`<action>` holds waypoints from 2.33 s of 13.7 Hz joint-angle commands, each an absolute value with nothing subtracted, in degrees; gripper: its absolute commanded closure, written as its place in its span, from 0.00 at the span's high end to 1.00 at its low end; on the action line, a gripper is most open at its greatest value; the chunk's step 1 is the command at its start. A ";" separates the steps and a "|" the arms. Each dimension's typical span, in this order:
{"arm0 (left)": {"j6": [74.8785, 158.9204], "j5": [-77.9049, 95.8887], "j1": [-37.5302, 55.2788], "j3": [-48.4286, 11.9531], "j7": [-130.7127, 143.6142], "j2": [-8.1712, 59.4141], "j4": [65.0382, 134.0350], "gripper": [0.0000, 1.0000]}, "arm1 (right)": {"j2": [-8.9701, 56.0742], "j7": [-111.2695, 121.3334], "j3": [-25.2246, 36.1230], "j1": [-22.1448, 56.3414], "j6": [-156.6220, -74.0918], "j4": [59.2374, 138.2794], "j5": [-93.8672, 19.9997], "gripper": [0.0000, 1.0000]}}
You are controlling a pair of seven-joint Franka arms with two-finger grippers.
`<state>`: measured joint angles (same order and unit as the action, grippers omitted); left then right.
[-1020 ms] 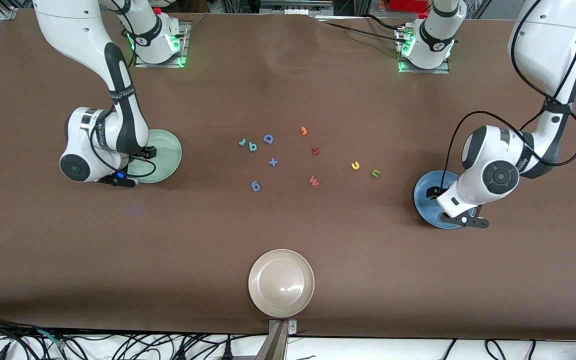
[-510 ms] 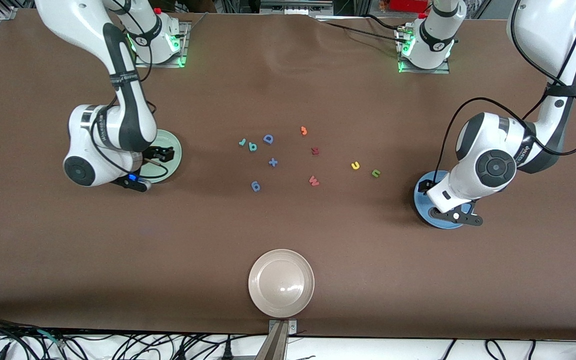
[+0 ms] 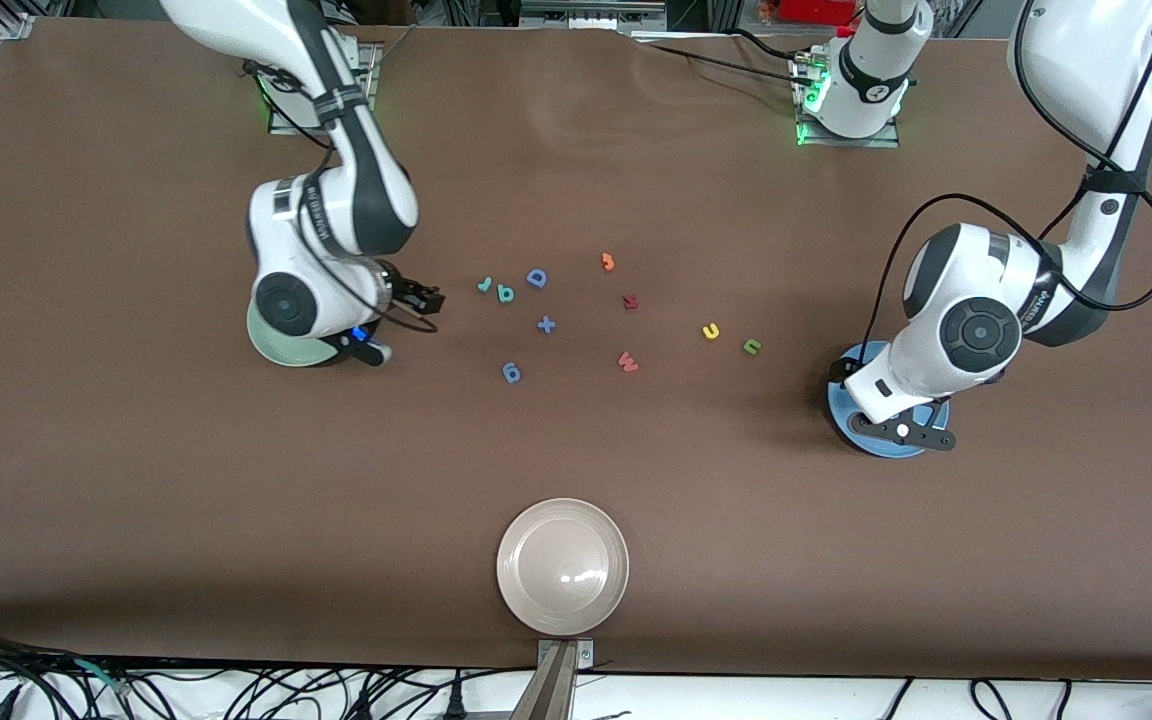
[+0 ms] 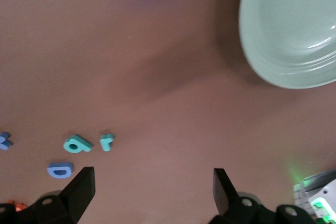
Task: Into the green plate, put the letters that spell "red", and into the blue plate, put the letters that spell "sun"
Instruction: 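Open both grippers to drop the letters onto their plates, then grasp the yellow u with the left gripper while the right gripper reaches teal r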
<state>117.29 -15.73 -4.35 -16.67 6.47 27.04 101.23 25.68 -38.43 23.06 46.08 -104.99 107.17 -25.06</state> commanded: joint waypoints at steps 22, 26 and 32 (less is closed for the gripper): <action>133.86 -3.52 9.32 -20.21 36.47 32.87 113.11 0.62 | 33.84 -47.02 23.12 58.18 -120.67 111.62 -33.22 0.82; 133.94 -3.52 9.49 -20.21 38.14 33.13 114.25 0.45 | 34.54 -47.02 23.12 58.53 -120.67 111.62 -35.50 0.76; 132.64 -3.52 8.88 -20.21 38.67 31.56 114.26 0.00 | 34.89 -46.85 23.12 58.80 -120.59 111.53 -35.60 0.58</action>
<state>133.51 -4.88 9.39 -20.43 38.52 33.72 113.06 34.35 -46.89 22.78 57.92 -119.65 111.07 -34.17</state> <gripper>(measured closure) 0.700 0.379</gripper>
